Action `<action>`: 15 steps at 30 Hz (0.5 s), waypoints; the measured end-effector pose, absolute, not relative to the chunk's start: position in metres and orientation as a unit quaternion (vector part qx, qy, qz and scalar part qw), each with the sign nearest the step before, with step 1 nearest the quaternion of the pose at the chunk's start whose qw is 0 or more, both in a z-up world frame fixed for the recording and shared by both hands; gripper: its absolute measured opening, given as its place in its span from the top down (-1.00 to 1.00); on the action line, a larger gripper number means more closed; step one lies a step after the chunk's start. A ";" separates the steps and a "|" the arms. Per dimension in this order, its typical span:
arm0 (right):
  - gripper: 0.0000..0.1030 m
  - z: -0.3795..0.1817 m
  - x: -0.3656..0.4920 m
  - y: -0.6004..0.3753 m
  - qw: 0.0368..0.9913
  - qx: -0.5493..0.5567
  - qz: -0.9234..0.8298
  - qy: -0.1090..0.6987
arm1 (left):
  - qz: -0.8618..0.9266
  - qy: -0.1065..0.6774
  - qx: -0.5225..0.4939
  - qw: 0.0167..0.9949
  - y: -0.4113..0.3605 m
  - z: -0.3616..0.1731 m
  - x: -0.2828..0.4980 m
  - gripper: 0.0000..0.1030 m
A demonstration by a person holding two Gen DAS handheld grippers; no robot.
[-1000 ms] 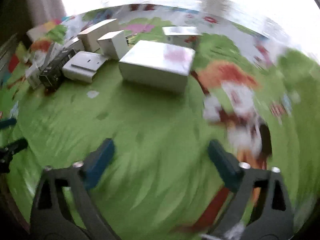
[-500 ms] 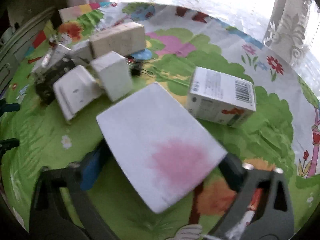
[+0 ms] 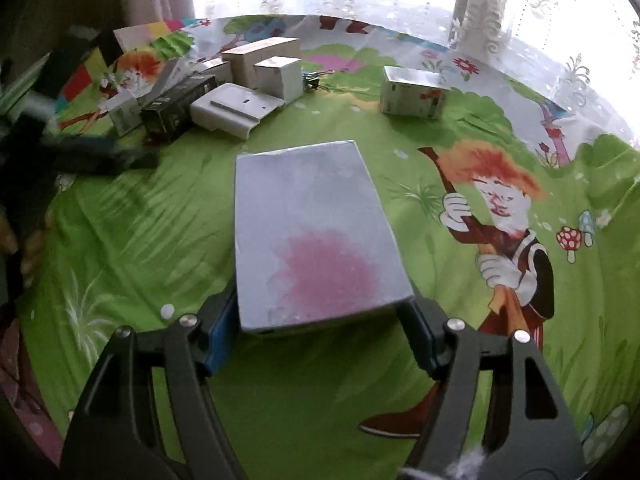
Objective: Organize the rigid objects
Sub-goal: 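Grasp the pink-stained white box with the right tool while the left tool grasps the black DORMI box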
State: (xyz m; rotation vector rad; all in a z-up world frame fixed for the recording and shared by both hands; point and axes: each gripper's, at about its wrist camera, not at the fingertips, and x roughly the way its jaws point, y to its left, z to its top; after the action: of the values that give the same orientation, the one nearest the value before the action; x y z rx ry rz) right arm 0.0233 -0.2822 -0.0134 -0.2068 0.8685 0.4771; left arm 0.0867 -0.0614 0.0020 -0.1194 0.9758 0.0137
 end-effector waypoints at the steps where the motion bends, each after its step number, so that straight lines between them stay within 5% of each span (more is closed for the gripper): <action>1: -0.47 -0.014 0.024 -0.283 0.875 -0.094 0.227 0.418 | 0.014 0.462 -0.053 0.885 -0.062 0.002 0.093 -0.77; 3: -0.50 -0.013 0.029 -0.284 0.874 -0.088 0.227 0.420 | 0.035 0.452 -0.033 0.891 -0.065 0.003 0.098 0.04; 5: -0.50 -0.013 0.028 -0.285 0.875 -0.090 0.226 0.420 | -0.006 0.447 -0.051 0.893 -0.067 0.007 0.085 0.22; 13: -0.56 -0.013 0.028 -0.282 0.874 -0.087 0.227 0.421 | -0.051 0.434 -0.040 0.899 -0.052 0.007 -0.013 0.10; 15: -0.69 -0.014 0.029 -0.279 0.871 -0.089 0.233 0.424 | -0.036 0.441 -0.031 0.896 -0.047 0.006 -0.002 -0.69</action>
State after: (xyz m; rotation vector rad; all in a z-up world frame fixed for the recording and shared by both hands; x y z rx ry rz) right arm 0.0295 -0.2795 -0.0137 -0.1859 0.8860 0.4866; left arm -0.0019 -0.0473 0.0064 -0.0636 0.9129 -0.0751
